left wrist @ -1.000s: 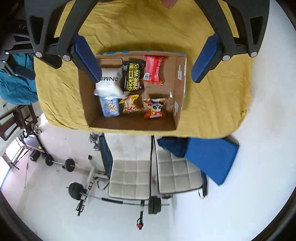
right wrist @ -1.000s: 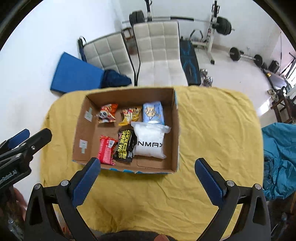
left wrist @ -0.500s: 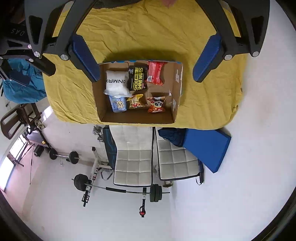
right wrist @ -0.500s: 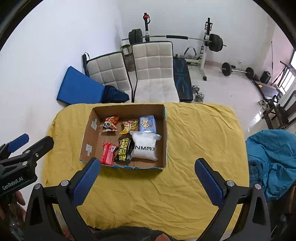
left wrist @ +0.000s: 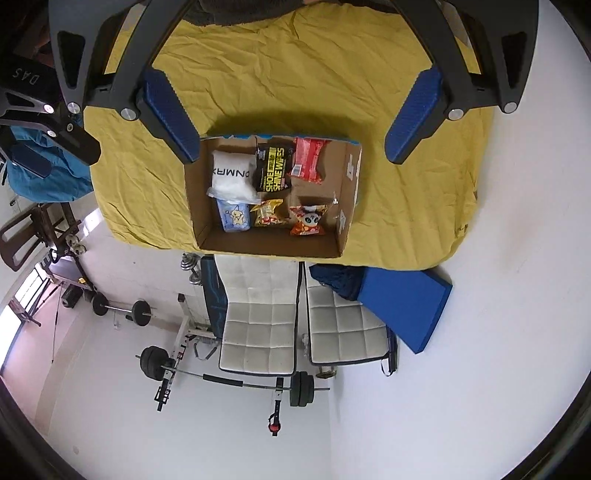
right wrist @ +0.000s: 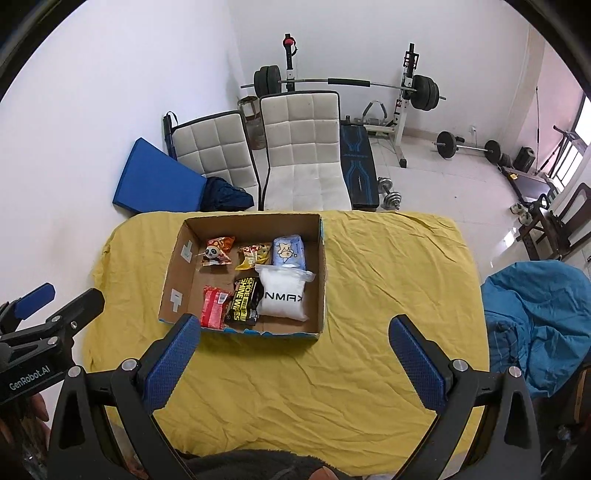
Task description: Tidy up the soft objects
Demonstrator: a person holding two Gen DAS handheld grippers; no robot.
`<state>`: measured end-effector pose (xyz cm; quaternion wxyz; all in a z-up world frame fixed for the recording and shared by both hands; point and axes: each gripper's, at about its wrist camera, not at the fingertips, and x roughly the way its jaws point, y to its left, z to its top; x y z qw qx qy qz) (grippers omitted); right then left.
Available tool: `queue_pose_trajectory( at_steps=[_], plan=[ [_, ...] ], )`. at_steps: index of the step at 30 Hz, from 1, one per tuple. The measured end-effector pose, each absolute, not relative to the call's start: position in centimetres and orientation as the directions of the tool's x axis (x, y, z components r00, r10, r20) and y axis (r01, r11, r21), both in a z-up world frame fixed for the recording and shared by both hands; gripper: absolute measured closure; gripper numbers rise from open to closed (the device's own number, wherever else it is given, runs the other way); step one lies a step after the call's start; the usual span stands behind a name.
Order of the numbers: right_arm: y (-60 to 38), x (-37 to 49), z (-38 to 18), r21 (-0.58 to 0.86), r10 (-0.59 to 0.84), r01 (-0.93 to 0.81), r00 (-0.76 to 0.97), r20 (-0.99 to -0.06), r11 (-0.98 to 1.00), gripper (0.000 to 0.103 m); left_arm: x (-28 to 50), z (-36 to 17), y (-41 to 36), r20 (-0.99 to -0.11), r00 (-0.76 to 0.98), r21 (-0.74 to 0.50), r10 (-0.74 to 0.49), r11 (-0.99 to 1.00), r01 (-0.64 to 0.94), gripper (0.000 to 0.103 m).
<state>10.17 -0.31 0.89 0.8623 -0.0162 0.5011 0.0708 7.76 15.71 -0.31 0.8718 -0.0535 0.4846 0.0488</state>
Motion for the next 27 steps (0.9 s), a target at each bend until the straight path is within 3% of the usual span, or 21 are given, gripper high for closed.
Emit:
queue_pose_trajectory(
  at_steps=[27],
  plan=[
    [0.3,9.2,1.6,0.011,0.084,-0.144,0.509,-0.856,0.990,0.000,6.5,0.1,15.6,-0.851,0.521,-0.029,0.065,0.985,-0.170,0.000]
  ],
)
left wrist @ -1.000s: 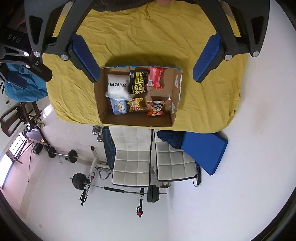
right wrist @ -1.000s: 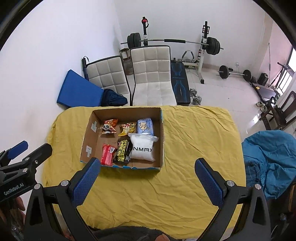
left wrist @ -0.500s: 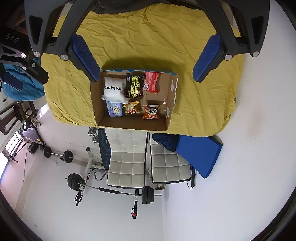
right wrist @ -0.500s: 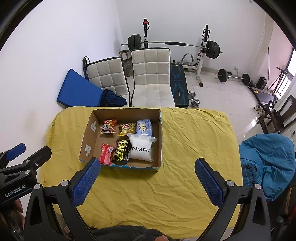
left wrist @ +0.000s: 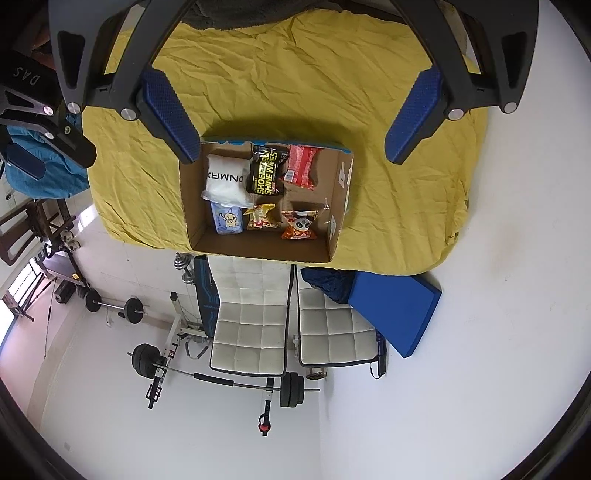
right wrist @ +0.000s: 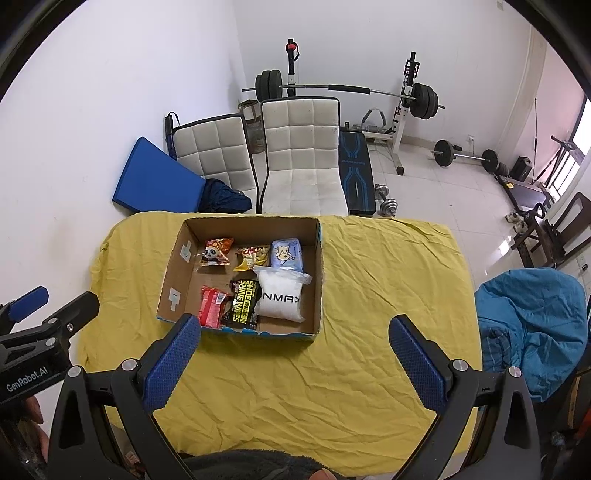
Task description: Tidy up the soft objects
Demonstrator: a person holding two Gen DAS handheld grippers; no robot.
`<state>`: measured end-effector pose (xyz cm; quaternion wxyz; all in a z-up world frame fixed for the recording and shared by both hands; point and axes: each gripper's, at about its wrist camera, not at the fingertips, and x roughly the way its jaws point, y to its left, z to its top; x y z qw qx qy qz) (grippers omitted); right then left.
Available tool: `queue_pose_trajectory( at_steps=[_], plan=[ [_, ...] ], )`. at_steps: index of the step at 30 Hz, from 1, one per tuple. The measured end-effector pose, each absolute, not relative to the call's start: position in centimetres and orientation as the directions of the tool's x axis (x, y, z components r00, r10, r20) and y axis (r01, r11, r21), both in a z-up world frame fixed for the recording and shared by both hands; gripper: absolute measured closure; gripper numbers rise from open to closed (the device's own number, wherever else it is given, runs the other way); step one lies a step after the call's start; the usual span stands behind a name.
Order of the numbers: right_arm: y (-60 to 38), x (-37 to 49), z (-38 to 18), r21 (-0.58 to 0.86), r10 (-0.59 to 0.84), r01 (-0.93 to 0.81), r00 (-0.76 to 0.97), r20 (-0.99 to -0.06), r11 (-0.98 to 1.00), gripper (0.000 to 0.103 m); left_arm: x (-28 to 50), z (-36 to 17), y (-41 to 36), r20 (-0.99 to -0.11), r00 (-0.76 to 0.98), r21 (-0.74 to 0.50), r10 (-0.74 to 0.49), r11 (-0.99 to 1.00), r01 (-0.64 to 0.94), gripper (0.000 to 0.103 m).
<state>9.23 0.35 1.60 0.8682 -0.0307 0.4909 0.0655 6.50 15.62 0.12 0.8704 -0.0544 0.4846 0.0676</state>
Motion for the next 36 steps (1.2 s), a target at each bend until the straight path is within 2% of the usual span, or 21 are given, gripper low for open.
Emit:
queue_pose_trajectory(
  at_steps=[36],
  plan=[
    [0.1,9.0,1.1,0.008,0.067,-0.118,0.509,-0.858,0.993,0.000,6.2,-1.1,15.1,-0.872,0.487,-0.037,0.053,0.984,-0.172,0.000]
  ],
)
